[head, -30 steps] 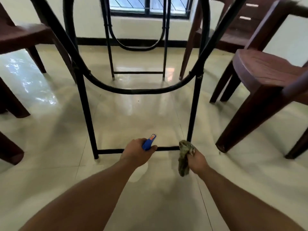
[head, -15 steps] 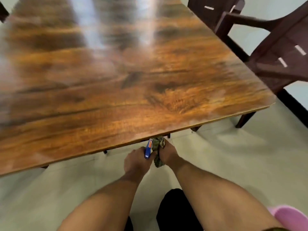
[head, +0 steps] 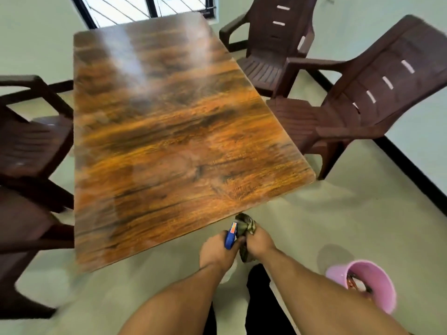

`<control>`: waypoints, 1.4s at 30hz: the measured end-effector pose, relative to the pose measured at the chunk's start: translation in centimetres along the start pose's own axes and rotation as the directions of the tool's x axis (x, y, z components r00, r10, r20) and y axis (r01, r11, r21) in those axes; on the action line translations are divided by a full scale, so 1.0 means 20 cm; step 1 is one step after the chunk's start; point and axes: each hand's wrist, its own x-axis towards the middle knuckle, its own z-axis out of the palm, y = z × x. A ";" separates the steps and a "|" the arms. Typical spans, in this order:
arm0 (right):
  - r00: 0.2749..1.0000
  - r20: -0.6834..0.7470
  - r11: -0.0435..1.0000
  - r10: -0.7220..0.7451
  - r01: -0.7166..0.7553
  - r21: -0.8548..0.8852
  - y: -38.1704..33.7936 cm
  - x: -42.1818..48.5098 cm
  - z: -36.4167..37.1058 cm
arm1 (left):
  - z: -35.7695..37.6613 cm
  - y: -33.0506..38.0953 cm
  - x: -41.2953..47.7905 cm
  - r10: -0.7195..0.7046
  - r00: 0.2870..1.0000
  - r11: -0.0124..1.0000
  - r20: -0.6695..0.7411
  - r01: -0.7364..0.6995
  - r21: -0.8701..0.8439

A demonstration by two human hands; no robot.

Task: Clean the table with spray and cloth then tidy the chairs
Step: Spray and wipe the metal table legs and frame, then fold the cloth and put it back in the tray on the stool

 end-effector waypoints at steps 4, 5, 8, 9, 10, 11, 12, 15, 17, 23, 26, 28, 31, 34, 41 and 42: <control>0.995 -0.099 0.998 0.032 -0.026 0.057 -0.07 -0.20 -0.13 | -0.14 0.18 -0.12 0.087 0.995 0.996 0.056 -0.086 -0.017; 0.991 -0.130 0.997 0.033 -0.023 0.077 -0.08 -0.24 -0.16 | -0.16 0.22 -0.14 0.116 0.991 0.993 0.071 -0.116 -0.013; 0.974 -0.221 0.981 0.052 -0.008 0.193 -0.07 -0.37 -0.27 | -0.21 0.35 -0.17 0.193 0.973 0.981 0.124 -0.194 0.001; 0.967 -0.246 0.972 0.060 -0.001 0.236 -0.05 -0.42 -0.30 | -0.21 0.40 -0.18 0.224 0.965 0.973 0.139 -0.229 0.017; 0.959 -0.275 0.960 0.068 0.012 0.279 -0.02 -0.48 -0.35 | -0.21 0.46 -0.21 0.258 0.951 0.963 0.168 -0.268 0.036; 0.950 -0.302 0.952 0.081 0.016 0.306 0.00 -0.53 -0.39 | -0.20 0.51 -0.23 0.283 0.939 0.954 0.193 -0.297 0.046; 0.940 -0.329 0.943 0.095 0.020 0.332 0.04 -0.57 -0.42 | -0.19 0.55 -0.26 0.305 0.926 0.945 0.223 -0.323 0.045; 0.896 -0.399 0.894 0.196 0.004 0.448 0.21 -0.69 -0.53 | -0.09 0.70 -0.33 0.374 0.874 0.911 0.311 -0.409 0.055; 0.862 -0.428 0.845 0.273 -0.002 0.534 0.36 -0.77 -0.61 | 0.03 0.81 -0.39 0.416 0.840 0.881 0.349 -0.467 0.073; 0.732 -0.488 0.777 0.475 -0.089 0.623 0.97 -1.07 -0.93 | 0.54 1.20 -0.68 0.540 0.700 0.745 0.466 -0.656 0.121; 0.673 -0.480 0.729 0.563 -0.130 0.672 1.29 -1.25 -1.07 | 0.85 1.40 -0.89 0.559 0.656 0.718 0.508 -0.689 0.100; 0.636 -0.502 0.723 0.587 -0.133 0.678 1.46 -1.37 -1.13 | 1.01 1.51 -1.03 0.572 0.633 0.714 0.522 -0.697 0.062; 0.564 -0.509 0.675 0.650 -0.120 0.728 1.71 -1.55 -1.21 | 1.25 1.66 -1.25 0.573 0.556 0.683 0.602 -0.730 0.023; 0.487 -0.483 0.600 0.728 -0.112 0.792 1.92 -1.67 -1.22 | 1.51 1.73 -1.41 0.552 0.483 0.620 0.680 -0.783 0.053; 0.350 -0.330 0.385 0.877 -0.100 0.917 2.29 -1.87 -1.21 | 1.99 1.87 -1.75 0.578 0.252 0.546 0.776 -0.826 -0.138; 0.341 -0.309 0.364 0.888 -0.109 0.925 2.31 -1.89 -1.20 | 2.02 1.87 -1.79 0.569 0.242 0.557 0.786 -0.816 -0.153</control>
